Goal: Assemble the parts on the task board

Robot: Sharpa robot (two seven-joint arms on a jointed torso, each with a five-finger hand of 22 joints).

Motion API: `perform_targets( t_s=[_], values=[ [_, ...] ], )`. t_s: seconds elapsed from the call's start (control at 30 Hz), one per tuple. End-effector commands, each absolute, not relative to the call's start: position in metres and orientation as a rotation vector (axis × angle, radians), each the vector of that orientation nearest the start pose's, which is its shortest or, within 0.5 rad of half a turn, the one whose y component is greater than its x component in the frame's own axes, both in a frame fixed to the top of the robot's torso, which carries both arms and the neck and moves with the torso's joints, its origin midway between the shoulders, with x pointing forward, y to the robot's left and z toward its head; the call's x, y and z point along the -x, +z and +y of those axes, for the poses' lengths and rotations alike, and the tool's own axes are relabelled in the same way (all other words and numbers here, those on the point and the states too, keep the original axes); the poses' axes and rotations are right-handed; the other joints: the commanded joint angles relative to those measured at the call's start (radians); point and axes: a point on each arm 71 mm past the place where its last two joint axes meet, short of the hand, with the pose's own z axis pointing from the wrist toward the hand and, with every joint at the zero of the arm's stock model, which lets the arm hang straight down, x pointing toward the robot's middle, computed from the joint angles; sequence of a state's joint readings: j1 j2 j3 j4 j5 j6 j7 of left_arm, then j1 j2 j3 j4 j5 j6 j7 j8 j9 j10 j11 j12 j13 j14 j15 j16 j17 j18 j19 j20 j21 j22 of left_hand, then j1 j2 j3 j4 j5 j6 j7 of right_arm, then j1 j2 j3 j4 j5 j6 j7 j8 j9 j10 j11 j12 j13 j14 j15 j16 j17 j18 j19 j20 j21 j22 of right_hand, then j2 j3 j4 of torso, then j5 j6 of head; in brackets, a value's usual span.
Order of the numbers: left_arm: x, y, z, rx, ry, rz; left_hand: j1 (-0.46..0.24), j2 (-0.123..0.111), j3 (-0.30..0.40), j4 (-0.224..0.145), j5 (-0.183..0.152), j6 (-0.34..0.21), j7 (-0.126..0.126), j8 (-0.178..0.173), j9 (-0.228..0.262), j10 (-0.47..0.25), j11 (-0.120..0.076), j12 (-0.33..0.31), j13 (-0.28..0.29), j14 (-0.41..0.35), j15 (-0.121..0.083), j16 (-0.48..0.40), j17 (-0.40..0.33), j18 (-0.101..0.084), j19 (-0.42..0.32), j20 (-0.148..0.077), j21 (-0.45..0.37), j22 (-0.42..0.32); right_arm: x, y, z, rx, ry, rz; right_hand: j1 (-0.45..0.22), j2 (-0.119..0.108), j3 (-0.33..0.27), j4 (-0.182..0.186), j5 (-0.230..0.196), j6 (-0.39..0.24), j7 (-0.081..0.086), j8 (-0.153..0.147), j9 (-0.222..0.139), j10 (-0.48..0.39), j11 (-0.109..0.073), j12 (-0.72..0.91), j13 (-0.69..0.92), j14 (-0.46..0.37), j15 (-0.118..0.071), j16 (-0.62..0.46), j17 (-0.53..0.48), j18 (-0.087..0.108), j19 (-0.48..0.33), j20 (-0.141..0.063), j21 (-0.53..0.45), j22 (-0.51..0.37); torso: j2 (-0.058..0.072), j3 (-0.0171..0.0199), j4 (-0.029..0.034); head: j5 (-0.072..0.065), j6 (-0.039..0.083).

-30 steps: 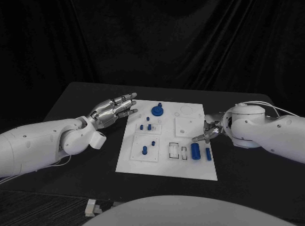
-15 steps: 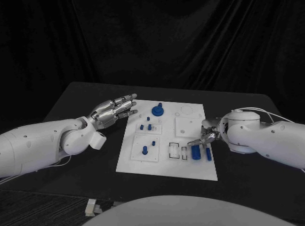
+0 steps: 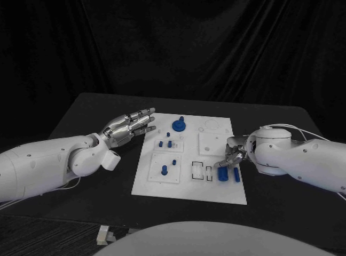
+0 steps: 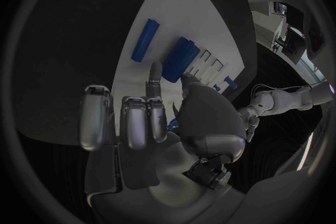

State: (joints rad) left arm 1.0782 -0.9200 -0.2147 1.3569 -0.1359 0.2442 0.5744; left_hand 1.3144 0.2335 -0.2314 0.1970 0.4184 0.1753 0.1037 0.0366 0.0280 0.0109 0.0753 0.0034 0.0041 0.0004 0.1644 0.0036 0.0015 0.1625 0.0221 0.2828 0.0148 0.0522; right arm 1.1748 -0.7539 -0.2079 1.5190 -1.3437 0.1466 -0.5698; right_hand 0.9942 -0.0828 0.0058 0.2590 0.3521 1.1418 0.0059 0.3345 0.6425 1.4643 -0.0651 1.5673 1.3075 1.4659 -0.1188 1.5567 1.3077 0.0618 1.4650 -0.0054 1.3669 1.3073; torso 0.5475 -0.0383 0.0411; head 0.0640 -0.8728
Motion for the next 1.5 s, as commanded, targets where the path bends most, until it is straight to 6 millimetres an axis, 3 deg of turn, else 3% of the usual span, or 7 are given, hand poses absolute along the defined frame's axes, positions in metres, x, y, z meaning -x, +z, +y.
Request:
perform_targets(
  t_s=[0.03, 0.3, 0.57, 0.77, 0.9, 1.33, 1.5],
  values=[
    [-0.439, -0.288, 0.272, 1.019, -1.823, 1.716, 0.002, 0.011, 0.001, -0.005, 0.005, 0.003, 0.006, 0.006, 0.001, 0.003, 0.004, 0.002, 0.002, 0.000, 0.000, -0.004, -0.002, 0.017, -0.004, 0.002, -0.001, -0.001, -0.440, -0.294, -0.187, 0.193, 0.139, 2.395, 0.013, 0.000, -0.003, -0.007, 0.013, -0.016, 0.004, -0.009, 0.008, 0.106, 0.006, 0.003, 0.263, 0.098, 0.003, -0.004, 0.235, -0.012, 0.027, 0.000, -0.009, 0.197, 0.000, 0.0002, -0.0002, 0.001, 0.000],
    [-0.438, -0.289, 0.272, 1.021, -1.824, 1.719, 0.002, 0.012, 0.002, -0.006, 0.008, 0.003, 0.007, 0.006, 0.001, 0.006, 0.007, 0.004, 0.003, 0.000, 0.000, -0.004, -0.002, 0.017, -0.003, 0.002, -0.001, 0.000, -0.438, -0.296, -0.186, 0.205, 0.134, 2.410, 0.049, 0.004, -0.008, -0.028, 0.043, -0.065, 0.019, -0.037, 0.032, 0.106, 0.020, 0.003, 0.263, 0.096, 0.015, -0.009, 0.227, -0.009, 0.020, 0.011, -0.027, 0.192, 0.000, 0.0002, 0.0003, 0.002, 0.000],
    [-0.438, -0.290, 0.271, 1.022, -1.825, 1.721, 0.002, 0.014, 0.002, -0.007, 0.012, 0.002, 0.008, 0.006, 0.001, 0.008, 0.009, 0.004, 0.004, 0.000, -0.001, -0.004, -0.002, 0.017, -0.003, 0.003, 0.000, 0.001, -0.437, -0.295, -0.186, 0.087, 0.208, 2.405, 0.146, 0.032, 0.038, -0.094, 0.200, -0.067, 0.014, -0.048, 0.059, 0.106, 0.017, 0.003, 0.263, 0.094, 0.013, -0.016, 0.217, -0.007, 0.020, 0.012, -0.034, 0.190, 0.000, 0.0000, -0.0002, 0.005, 0.000],
    [-0.438, -0.290, 0.271, 1.024, -1.825, 1.723, 0.003, 0.016, 0.003, -0.008, 0.016, 0.002, 0.009, 0.006, 0.001, 0.009, 0.010, 0.005, 0.004, 0.000, -0.001, -0.004, -0.002, 0.017, -0.002, 0.003, 0.000, 0.003, -0.436, -0.293, -0.187, -0.014, 0.268, 2.414, 0.155, 0.031, 0.054, -0.110, 0.264, -0.066, 0.010, -0.046, 0.072, 0.106, 0.013, 0.003, 0.263, 0.090, 0.010, -0.026, 0.202, -0.004, 0.017, 0.009, -0.046, 0.187, -0.001, 0.0001, -0.0004, 0.007, 0.000],
    [-0.438, -0.290, 0.272, 1.025, -1.824, 1.723, 0.003, 0.016, 0.003, -0.009, 0.016, 0.002, 0.009, 0.006, 0.001, 0.010, 0.010, 0.005, 0.004, 0.000, -0.001, -0.004, -0.002, 0.017, -0.002, 0.003, 0.000, 0.004, -0.435, -0.290, -0.188, -0.065, 0.304, 2.409, 0.165, 0.023, 0.079, -0.130, 0.355, -0.071, 0.008, -0.043, 0.084, 0.106, 0.010, 0.003, 0.263, 0.085, 0.007, -0.043, 0.178, -0.002, 0.013, 0.006, -0.061, 0.183, 0.000, 0.0004, -0.0007, 0.008, 0.000],
    [-0.438, -0.291, 0.272, 1.026, -1.824, 1.725, 0.004, 0.017, 0.004, -0.010, 0.018, 0.002, 0.010, 0.006, 0.001, 0.012, 0.011, 0.006, 0.005, 0.000, -0.001, -0.004, -0.002, 0.017, -0.001, 0.004, 0.001, 0.005, -0.441, -0.268, -0.185, -0.320, 0.459, 2.391, 0.128, 0.019, 0.128, -0.132, 0.471, -0.077, 0.008, -0.036, 0.106, 0.106, 0.009, 0.003, 0.263, 0.083, 0.005, -0.055, 0.162, 0.001, 0.011, 0.004, -0.077, 0.179, 0.000, 0.0001, -0.0002, 0.008, 0.000],
    [-0.438, -0.291, 0.271, 1.025, -1.826, 1.726, 0.004, 0.017, 0.004, -0.010, 0.018, 0.001, 0.010, 0.006, 0.001, 0.012, 0.011, 0.006, 0.005, 0.000, -0.001, -0.004, -0.002, 0.017, 0.000, 0.004, 0.001, 0.006, -0.441, -0.266, -0.180, -0.338, 0.486, 2.394, 0.123, 0.016, 0.134, -0.133, 0.481, -0.082, 0.009, -0.038, 0.107, 0.106, 0.010, 0.003, 0.263, 0.082, 0.006, -0.057, 0.160, 0.002, 0.010, 0.004, -0.082, 0.177, 0.000, 0.0001, 0.0000, 0.014, 0.000]
  ],
)
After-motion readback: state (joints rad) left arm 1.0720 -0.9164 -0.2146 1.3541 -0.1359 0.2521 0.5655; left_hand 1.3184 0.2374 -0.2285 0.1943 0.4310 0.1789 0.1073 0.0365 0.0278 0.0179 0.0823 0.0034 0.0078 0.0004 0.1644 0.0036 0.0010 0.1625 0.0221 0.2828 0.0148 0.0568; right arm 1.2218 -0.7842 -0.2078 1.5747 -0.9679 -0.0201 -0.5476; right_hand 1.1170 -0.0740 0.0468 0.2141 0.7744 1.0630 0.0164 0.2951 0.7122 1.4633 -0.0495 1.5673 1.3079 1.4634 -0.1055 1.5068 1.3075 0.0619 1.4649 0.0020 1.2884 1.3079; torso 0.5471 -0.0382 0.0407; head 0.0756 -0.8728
